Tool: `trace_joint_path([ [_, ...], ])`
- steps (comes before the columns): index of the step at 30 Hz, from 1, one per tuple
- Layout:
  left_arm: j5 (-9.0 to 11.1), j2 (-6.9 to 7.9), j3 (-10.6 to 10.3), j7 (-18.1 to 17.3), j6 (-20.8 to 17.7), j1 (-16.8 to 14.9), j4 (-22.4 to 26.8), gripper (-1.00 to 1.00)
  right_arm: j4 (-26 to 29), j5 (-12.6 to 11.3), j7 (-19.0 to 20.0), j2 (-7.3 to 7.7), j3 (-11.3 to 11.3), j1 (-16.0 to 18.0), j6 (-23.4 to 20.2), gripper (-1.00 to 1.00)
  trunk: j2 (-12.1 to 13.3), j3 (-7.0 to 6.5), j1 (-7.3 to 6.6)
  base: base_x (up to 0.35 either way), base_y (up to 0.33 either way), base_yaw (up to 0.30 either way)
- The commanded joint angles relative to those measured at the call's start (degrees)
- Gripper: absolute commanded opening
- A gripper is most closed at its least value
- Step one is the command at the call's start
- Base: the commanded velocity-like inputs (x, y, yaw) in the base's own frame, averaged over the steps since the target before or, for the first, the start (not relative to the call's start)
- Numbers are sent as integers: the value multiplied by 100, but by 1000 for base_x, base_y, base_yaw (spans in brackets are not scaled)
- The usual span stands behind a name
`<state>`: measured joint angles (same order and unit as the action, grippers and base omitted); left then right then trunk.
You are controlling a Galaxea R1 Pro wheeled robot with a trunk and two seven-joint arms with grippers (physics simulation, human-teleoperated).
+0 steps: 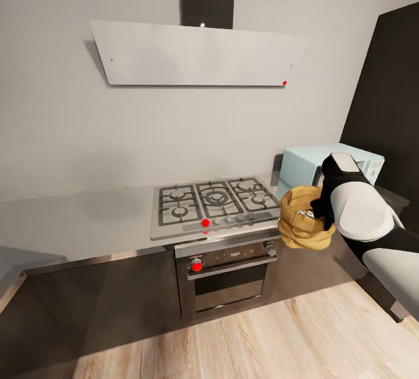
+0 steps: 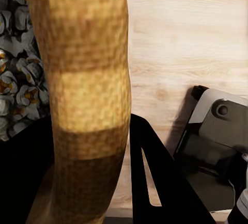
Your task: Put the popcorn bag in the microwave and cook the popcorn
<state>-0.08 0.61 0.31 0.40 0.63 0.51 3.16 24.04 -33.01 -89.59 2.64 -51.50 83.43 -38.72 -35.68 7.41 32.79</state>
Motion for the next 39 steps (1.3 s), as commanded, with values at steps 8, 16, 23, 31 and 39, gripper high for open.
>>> trace_joint_path([
  [8,-1,-9,-5,4,1,2,10,100,4,-31,-38,0,-9,6,-53,-100,-8,9,2,-177,-60,-2],
  [16,-1,-9,0,4,-1,2,10,100,4,-31,-40,0,-9,2,-49,-100,-8,9,2,-116,-3,-98],
  [23,-1,-3,-5,4,-1,2,10,100,-5,-31,-39,0,-9,-2,-48,-100,-8,9,2,-4,0,-236],
  [31,-1,-9,-5,4,1,2,10,100,-5,-31,-35,0,-9,-3,-48,-100,-8,9,2,-167,-137,-236],
  [39,-1,-9,-5,4,0,2,10,100,-5,-31,-35,0,-9,-3,-48,-100,-8,9,2,-158,-245,-209],
])
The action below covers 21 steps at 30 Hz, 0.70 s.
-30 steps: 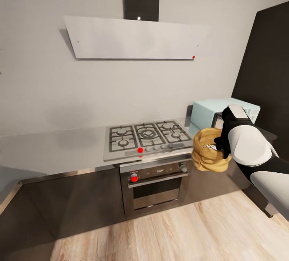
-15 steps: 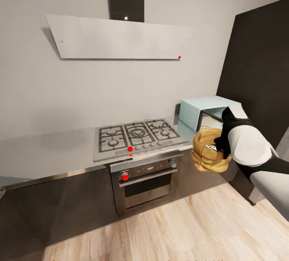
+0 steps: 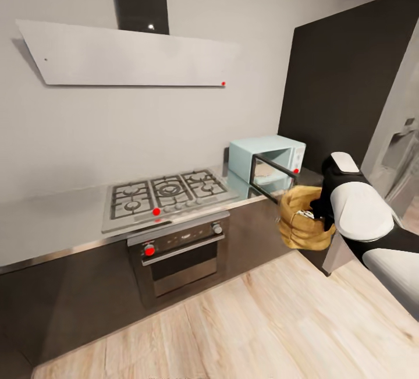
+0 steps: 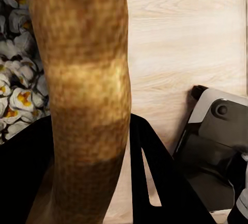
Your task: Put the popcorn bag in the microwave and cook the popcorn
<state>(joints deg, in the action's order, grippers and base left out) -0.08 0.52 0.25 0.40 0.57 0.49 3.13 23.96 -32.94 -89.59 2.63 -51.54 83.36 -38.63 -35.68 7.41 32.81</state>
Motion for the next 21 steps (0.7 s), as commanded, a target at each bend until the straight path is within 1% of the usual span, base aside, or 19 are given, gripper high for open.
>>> trace_joint_path([
  [1,-1,0,2,4,6,4,12,100,4,-37,-37,0,-5,4,-57,-100,-8,9,0,-132,-271,-196],
  [3,-1,0,2,4,8,4,12,100,4,-37,-39,0,-5,4,-57,-100,-8,9,0,-113,-276,-192],
  [8,-1,5,0,4,15,4,12,100,4,-37,-40,0,-5,4,-57,-100,-8,9,0,-8,-297,-160],
  [10,-1,8,0,4,152,4,12,100,4,-37,-41,0,-5,4,-57,-100,-8,9,0,42,-274,-43],
  [14,-1,13,-1,4,272,4,12,100,4,-37,-41,0,-5,4,-57,-100,-8,9,0,139,-205,-9],
  [21,-1,18,2,4,287,4,12,100,-2,-37,-41,0,-5,4,-57,-100,-8,9,0,178,-182,-1],
])
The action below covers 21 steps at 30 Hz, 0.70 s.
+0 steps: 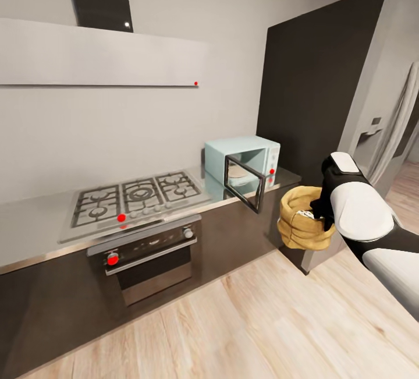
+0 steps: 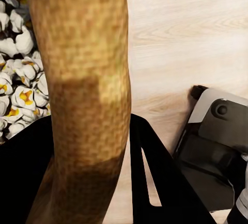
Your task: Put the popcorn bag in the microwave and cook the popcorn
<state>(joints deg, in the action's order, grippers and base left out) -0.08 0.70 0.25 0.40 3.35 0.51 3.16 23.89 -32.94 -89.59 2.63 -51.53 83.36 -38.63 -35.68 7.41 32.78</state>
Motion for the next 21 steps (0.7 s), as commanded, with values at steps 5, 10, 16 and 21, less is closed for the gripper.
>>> trace_joint_path([
  [5,-1,7,2,7,14,2,9,100,3,-37,-41,1,-7,5,-57,-100,-7,9,3,182,-207,0],
  [10,-1,9,2,4,10,2,9,100,3,-37,-41,1,-7,5,-57,-100,-7,9,3,183,-244,0],
  [16,-1,8,2,10,8,2,9,100,2,-37,-41,1,-7,5,-57,-100,-7,9,3,166,-256,0],
  [21,-1,8,2,7,11,2,9,100,2,-37,-41,1,-7,5,-57,-100,-7,9,3,154,-264,0],
])
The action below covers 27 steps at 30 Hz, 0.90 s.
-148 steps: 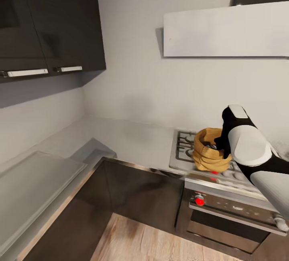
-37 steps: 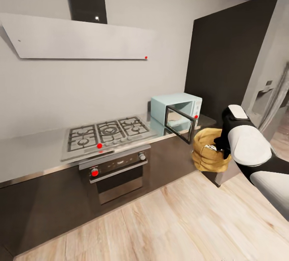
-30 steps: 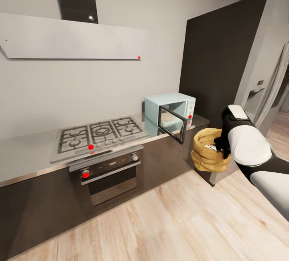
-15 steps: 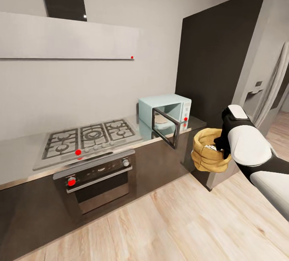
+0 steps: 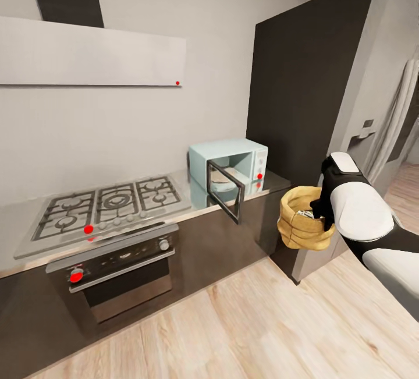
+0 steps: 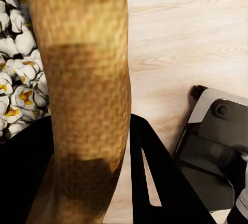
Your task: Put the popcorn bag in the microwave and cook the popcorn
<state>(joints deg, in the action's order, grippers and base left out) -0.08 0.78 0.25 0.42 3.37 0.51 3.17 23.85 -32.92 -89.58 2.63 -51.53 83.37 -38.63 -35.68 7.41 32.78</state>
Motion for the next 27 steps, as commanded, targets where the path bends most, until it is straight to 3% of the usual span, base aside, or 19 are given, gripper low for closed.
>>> trace_joint_path([
  [1,-1,-1,1,5,8,2,9,100,6,-39,-42,1,-6,4,-57,-100,-7,9,3,154,-265,0],
  [7,-1,-2,1,2,6,2,9,100,6,-39,-34,1,-6,4,-57,-100,-7,9,3,154,-265,51],
  [21,-1,0,1,4,6,2,9,100,-142,-39,169,1,-6,4,-57,-100,-7,9,3,137,-260,242],
  [27,-1,1,1,4,6,2,9,100,-144,-39,169,1,-6,4,-57,-100,-7,9,3,111,-255,64],
])
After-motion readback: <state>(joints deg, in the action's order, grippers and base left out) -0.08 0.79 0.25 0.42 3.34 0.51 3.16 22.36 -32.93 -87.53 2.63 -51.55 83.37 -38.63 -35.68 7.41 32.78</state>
